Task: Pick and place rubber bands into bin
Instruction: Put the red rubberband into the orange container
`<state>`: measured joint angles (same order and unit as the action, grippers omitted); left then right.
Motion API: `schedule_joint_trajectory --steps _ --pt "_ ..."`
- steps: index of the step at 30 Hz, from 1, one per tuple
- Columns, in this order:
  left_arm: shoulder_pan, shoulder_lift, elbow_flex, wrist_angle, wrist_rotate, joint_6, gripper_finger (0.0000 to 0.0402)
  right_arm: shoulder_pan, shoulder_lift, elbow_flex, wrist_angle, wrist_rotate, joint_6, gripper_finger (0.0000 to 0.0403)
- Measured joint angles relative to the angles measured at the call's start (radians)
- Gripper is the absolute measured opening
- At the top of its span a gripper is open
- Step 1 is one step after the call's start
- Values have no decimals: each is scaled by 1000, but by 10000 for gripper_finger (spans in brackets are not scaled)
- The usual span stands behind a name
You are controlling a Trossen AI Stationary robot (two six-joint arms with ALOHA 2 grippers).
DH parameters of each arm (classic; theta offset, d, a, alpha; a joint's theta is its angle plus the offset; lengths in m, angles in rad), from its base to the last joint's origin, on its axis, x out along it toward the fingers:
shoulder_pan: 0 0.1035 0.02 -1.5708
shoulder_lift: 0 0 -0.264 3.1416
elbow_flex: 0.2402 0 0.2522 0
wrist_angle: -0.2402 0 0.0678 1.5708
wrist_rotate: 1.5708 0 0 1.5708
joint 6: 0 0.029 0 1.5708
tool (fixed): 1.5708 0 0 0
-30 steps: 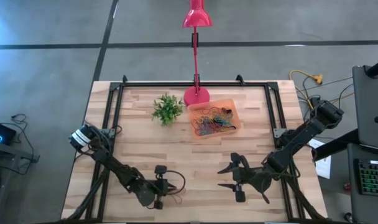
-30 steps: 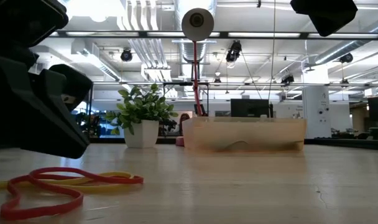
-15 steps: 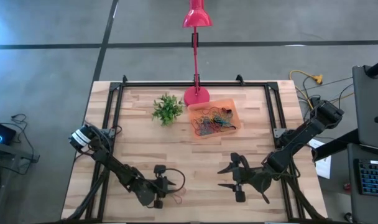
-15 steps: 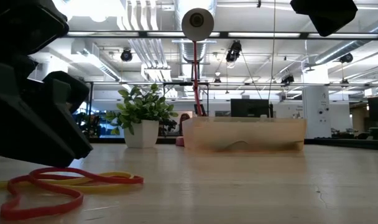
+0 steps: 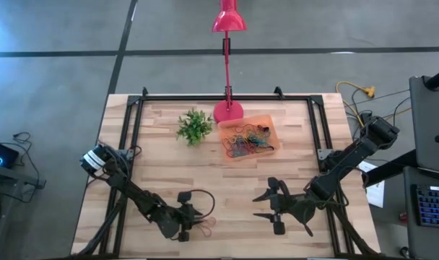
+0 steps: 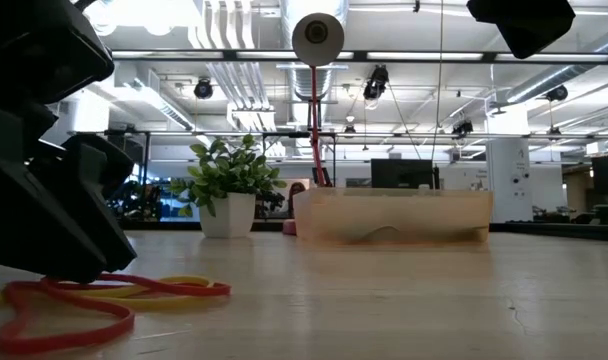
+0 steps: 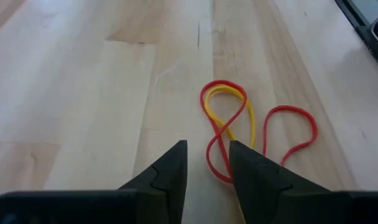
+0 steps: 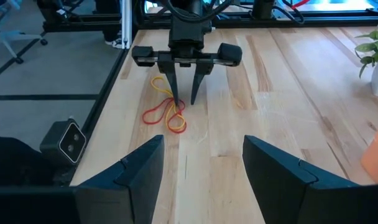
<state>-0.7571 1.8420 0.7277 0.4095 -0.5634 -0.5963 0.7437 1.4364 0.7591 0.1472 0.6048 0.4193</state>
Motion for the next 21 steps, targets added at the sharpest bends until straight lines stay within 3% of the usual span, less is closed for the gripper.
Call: schedule_joint_trajectory --steps 21 --pt "5 0 -2 0 66 -61 99 0 0 0 0 0 27 206"
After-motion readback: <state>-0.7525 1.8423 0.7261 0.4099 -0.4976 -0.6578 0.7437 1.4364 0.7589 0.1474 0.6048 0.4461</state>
